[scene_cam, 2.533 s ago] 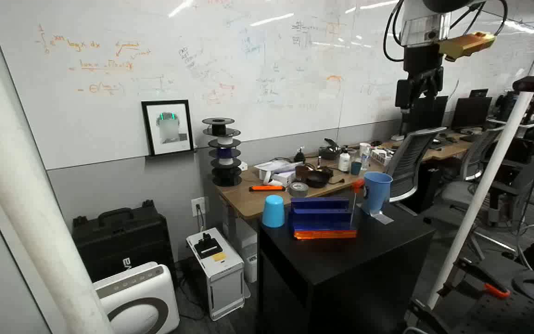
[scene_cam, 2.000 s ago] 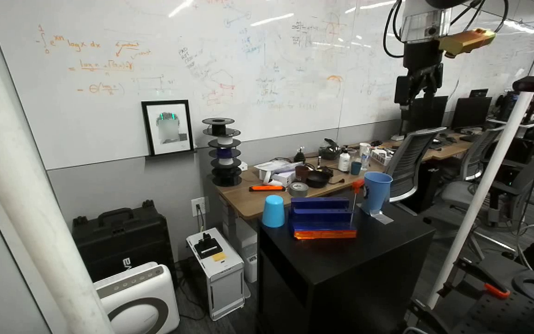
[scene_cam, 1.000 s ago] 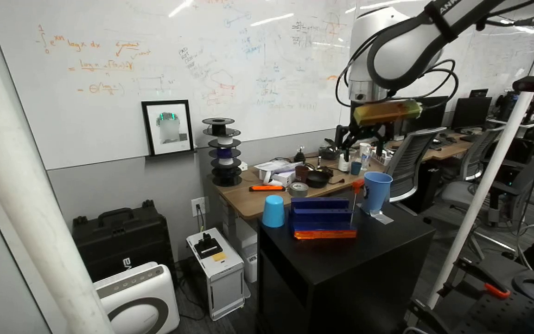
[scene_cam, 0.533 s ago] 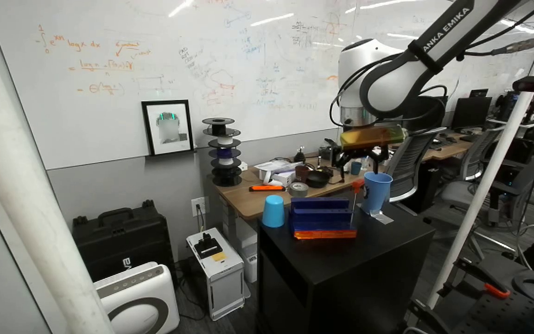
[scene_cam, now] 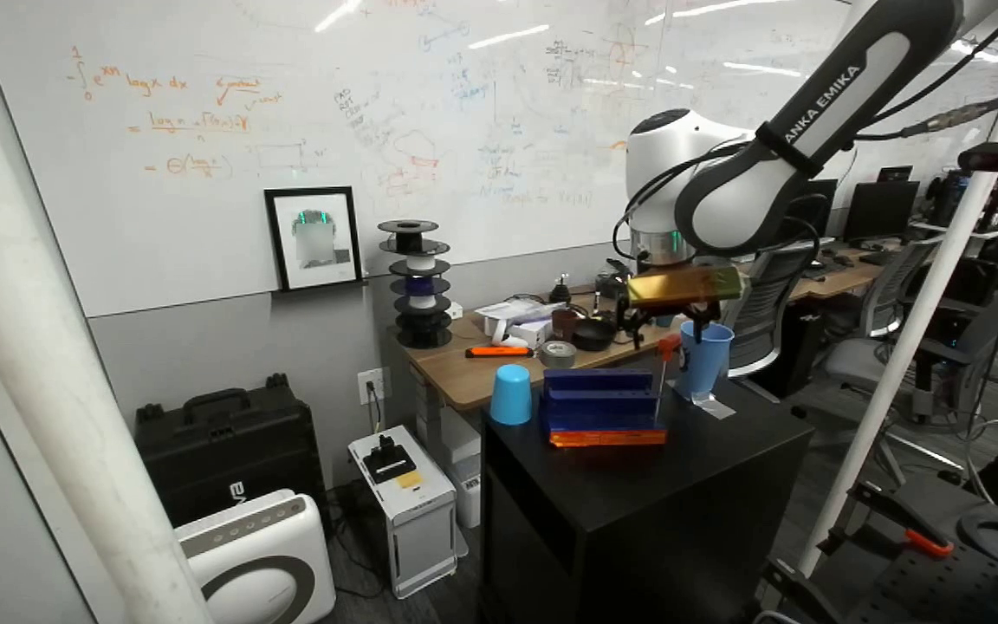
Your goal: Put the orange objects inside the blue cup on the right
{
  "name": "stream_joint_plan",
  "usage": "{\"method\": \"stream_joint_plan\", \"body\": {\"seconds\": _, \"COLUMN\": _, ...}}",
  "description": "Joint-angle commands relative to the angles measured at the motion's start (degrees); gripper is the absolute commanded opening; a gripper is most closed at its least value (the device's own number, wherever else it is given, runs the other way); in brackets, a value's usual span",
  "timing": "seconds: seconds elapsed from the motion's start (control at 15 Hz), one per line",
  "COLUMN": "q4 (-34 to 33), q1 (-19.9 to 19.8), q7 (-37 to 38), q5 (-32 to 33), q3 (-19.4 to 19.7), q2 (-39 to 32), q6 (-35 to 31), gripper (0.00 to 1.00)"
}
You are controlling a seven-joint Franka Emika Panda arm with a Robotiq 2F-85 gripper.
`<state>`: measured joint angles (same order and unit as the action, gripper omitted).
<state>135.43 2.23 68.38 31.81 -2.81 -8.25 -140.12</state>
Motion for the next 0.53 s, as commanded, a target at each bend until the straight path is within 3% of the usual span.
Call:
{"method": "stream_joint_plan", "body": {"seconds": 0.0, "q4": -0.42, "q1": 2.12, "q7": 3.59, "q5": 3.72, "q3": 2.27, "q2": -1.28, "q6": -2.74, "gripper": 0.74}}
{"method": "stream_joint_plan", "body": {"seconds": 0.47, "q4": -0.05, "q1": 3.39, "q7": 4.22, "q5": 6.60, "q3": 2.37, "q2": -0.97, "q6": -2.69, "gripper": 0.20}}
